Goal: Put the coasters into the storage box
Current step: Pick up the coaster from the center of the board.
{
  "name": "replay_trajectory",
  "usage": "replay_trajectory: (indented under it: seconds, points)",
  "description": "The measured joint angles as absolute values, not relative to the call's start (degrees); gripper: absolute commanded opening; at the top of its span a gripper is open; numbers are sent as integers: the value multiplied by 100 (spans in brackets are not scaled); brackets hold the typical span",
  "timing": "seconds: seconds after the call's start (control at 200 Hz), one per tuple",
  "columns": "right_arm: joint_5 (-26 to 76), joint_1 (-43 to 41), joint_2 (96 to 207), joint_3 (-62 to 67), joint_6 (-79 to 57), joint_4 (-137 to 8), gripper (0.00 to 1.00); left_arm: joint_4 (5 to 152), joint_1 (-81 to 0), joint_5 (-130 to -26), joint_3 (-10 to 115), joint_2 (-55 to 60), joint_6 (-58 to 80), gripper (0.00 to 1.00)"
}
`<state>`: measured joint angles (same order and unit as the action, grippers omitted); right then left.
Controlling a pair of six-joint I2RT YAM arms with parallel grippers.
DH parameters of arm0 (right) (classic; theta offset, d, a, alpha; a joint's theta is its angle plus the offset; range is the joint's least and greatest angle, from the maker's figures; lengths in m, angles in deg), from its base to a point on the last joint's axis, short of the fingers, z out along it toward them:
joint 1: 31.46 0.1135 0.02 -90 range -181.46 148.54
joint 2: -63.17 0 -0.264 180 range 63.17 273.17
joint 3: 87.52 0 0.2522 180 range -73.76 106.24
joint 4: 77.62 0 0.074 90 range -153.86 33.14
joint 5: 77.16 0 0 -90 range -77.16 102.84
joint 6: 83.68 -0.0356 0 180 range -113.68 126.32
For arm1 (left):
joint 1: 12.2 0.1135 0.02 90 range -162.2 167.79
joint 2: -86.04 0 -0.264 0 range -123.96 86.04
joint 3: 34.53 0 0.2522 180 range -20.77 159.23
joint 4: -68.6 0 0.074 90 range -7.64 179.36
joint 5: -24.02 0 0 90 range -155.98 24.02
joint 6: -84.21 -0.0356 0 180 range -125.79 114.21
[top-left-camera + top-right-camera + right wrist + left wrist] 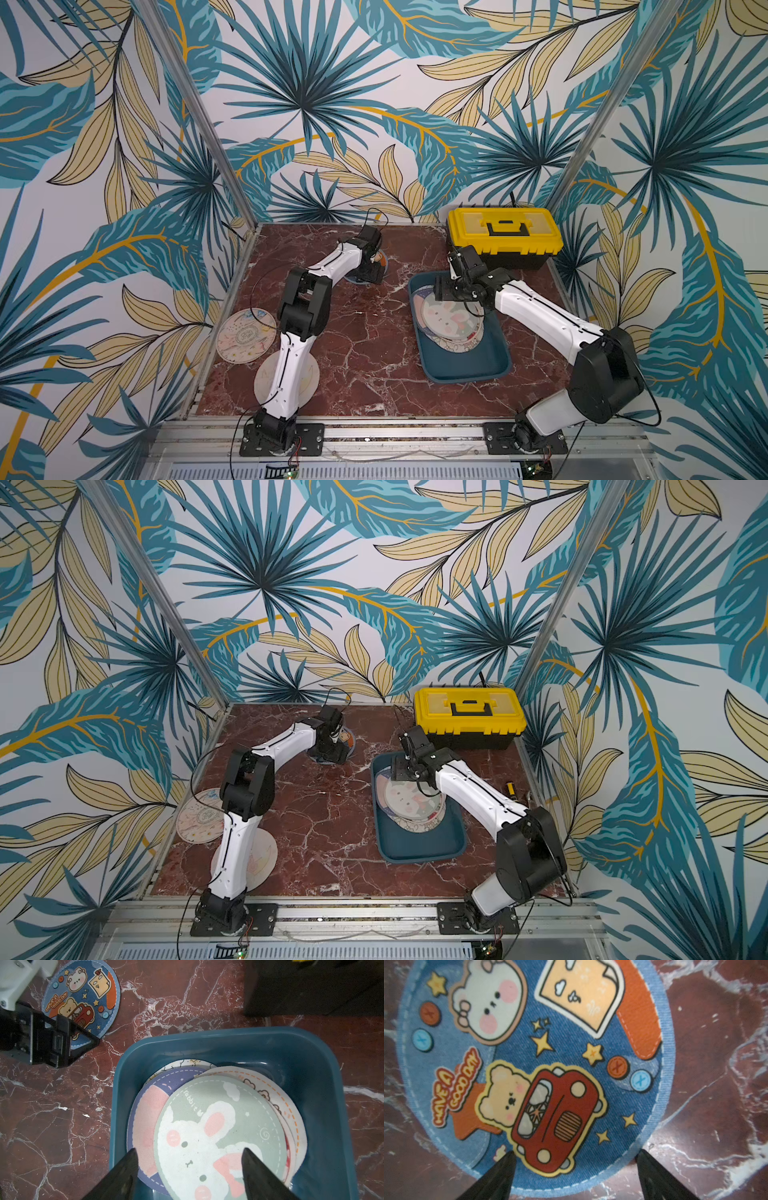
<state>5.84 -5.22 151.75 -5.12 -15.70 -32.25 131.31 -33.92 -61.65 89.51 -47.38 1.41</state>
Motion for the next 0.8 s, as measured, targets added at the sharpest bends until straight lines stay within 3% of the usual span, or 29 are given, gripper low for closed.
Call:
replay_trajectory:
  seconds: [0.801]
  points:
    - [562,-522,15238,-488,-1456,-3211,78,13590,-3329,-6409,9491,-5055,-141,45]
